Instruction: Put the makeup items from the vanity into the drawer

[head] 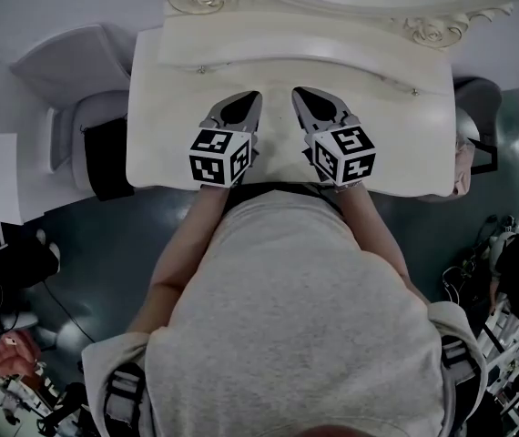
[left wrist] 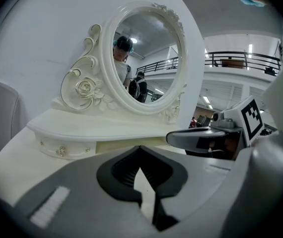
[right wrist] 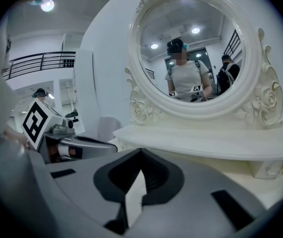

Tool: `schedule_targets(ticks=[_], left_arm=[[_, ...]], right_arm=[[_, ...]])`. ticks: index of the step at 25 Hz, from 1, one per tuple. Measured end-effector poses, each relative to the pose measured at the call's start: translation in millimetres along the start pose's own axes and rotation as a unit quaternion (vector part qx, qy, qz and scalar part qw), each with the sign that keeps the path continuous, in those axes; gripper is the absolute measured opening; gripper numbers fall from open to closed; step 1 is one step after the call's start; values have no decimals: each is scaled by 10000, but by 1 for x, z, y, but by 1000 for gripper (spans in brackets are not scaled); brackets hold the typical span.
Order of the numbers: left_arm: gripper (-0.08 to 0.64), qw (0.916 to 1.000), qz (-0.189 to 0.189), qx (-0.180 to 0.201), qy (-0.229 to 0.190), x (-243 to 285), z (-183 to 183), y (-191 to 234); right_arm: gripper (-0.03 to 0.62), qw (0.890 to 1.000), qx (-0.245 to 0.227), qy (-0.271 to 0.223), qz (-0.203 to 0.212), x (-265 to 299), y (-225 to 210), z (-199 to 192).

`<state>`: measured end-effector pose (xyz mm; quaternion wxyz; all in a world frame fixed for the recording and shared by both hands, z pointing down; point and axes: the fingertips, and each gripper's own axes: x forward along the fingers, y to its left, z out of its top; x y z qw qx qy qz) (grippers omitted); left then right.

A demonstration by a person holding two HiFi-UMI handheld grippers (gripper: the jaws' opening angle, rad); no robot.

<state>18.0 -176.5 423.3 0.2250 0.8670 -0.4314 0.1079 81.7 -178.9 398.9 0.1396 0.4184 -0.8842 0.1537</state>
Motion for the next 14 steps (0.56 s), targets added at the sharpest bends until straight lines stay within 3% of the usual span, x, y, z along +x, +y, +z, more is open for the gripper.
schedule_targets(ticks=[5, 14], left_arm=[[9, 10000, -64, 18, 2, 0, 0, -2], [9, 9998, -149, 50, -89, -1, 4, -2]], right_arm=[[7, 9996, -292, 20, -29, 0, 6, 4], [6, 9998, -189, -9, 17, 2, 13, 3]])
